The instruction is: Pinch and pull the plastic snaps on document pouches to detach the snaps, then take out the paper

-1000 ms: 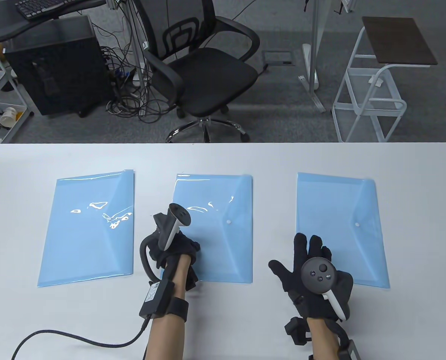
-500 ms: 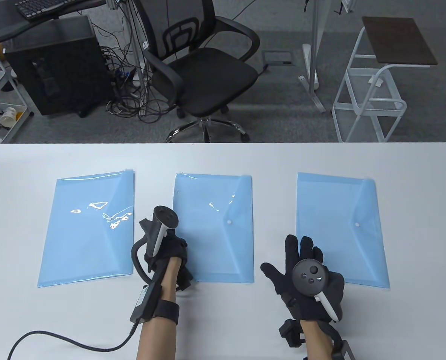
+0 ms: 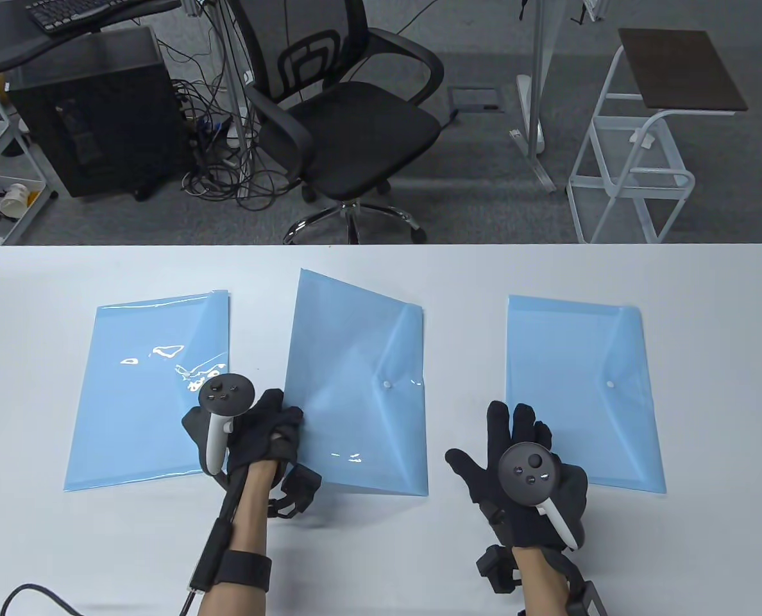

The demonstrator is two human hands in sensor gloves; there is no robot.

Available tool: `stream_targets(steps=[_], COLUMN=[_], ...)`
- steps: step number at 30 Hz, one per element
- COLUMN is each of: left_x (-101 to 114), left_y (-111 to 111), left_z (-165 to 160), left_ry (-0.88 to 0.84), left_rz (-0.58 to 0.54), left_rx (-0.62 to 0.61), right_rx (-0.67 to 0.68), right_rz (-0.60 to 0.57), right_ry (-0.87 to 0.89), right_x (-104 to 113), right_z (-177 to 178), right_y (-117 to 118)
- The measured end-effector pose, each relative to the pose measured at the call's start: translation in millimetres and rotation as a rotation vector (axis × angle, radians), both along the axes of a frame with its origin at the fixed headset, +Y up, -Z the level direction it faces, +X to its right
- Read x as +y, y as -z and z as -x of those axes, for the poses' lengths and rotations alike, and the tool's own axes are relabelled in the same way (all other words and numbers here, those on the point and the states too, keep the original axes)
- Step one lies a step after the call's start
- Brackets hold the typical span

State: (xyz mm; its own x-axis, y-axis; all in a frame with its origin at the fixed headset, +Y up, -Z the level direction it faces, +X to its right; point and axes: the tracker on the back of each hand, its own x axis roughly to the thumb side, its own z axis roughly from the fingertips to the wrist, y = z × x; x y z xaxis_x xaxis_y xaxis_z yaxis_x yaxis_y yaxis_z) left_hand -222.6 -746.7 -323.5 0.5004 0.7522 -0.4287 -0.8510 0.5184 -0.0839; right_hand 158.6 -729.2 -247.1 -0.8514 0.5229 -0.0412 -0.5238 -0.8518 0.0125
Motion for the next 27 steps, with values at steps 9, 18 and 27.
stream_targets(steps=[9,18,27], left_x=[14.1,1.8,-25.2], left_y=[-39.6,-78.3,-85.6], left_z=[9.9,13.2,10.5], left_ry=[-0.072,-0.102,-0.103], left_rz=[-0.026,0.024,0.078], left_rx=[-0.048,-0.085,-0.093], right_rx=[-0.009,-0.008,-0.001], right_rz=[0.008,0.025,0.033], right_ry=[0.002,-0.006,-0.029], right_x=[-1.5,-4.3,-6.1], right_z=[-1.4,1.2,5.0], right_y=[0.8,-0.9,-1.0])
